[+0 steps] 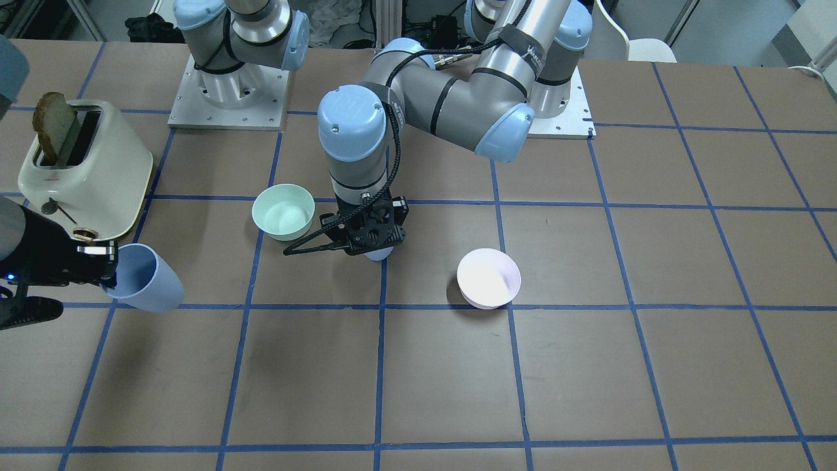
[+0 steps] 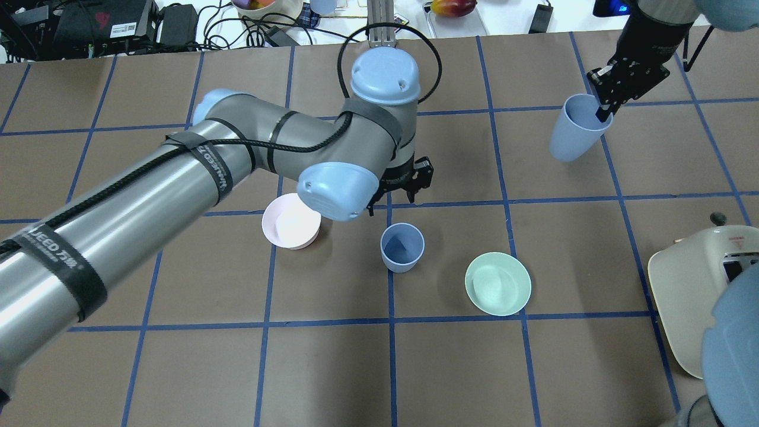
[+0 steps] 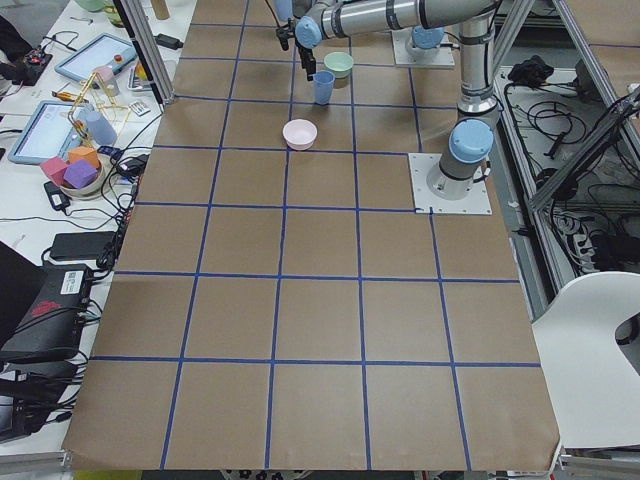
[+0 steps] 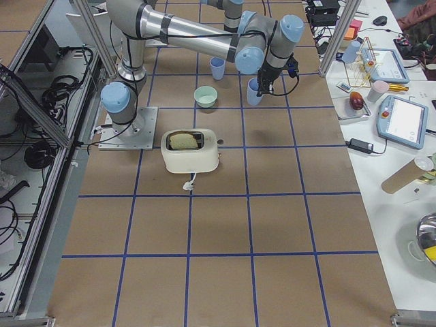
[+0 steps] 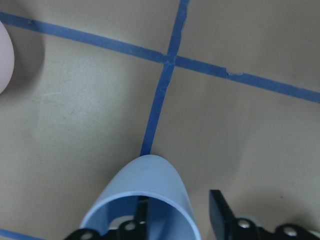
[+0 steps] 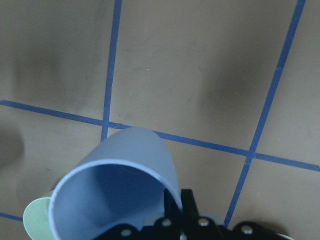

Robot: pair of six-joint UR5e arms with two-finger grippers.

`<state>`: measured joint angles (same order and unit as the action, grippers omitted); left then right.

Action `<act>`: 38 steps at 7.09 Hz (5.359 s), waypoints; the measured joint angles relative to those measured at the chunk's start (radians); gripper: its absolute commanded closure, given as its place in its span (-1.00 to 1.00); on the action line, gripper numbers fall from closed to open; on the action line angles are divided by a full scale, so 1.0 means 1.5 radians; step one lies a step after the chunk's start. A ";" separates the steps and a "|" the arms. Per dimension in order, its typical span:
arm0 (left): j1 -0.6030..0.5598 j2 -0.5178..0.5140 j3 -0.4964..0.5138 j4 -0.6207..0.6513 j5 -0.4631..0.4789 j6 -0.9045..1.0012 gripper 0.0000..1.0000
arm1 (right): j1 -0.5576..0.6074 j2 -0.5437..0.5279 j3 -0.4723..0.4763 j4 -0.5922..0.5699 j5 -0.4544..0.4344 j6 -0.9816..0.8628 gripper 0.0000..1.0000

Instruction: Stack blue cups with both arms

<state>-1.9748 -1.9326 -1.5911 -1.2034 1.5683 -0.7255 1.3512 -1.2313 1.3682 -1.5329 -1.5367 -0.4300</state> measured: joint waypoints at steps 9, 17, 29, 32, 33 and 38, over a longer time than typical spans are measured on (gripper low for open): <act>0.224 0.226 0.060 -0.194 -0.005 0.385 -1.00 | 0.307 -0.072 0.094 -0.002 0.076 0.300 1.00; 0.242 0.245 0.060 -0.194 0.001 0.398 -1.00 | 0.330 -0.070 0.154 -0.058 0.090 0.352 1.00; 0.239 0.245 0.060 -0.196 0.001 0.398 -1.00 | 0.226 -0.127 0.104 -0.063 -0.002 0.315 -1.00; 0.238 0.246 0.059 -0.197 0.001 0.398 -1.00 | 0.171 -0.203 0.104 0.049 -0.020 0.263 -1.00; 0.238 0.246 0.059 -0.198 0.001 0.398 -1.00 | 0.167 -0.217 0.104 0.070 -0.021 0.258 -1.00; 0.237 0.248 0.058 -0.200 0.001 0.398 -1.00 | 0.164 -0.228 0.104 0.091 -0.020 0.256 -1.00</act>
<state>-1.6196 -1.5604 -1.5045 -1.5029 1.5699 -0.1289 1.5974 -1.5735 1.5248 -1.3961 -1.5663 -0.0460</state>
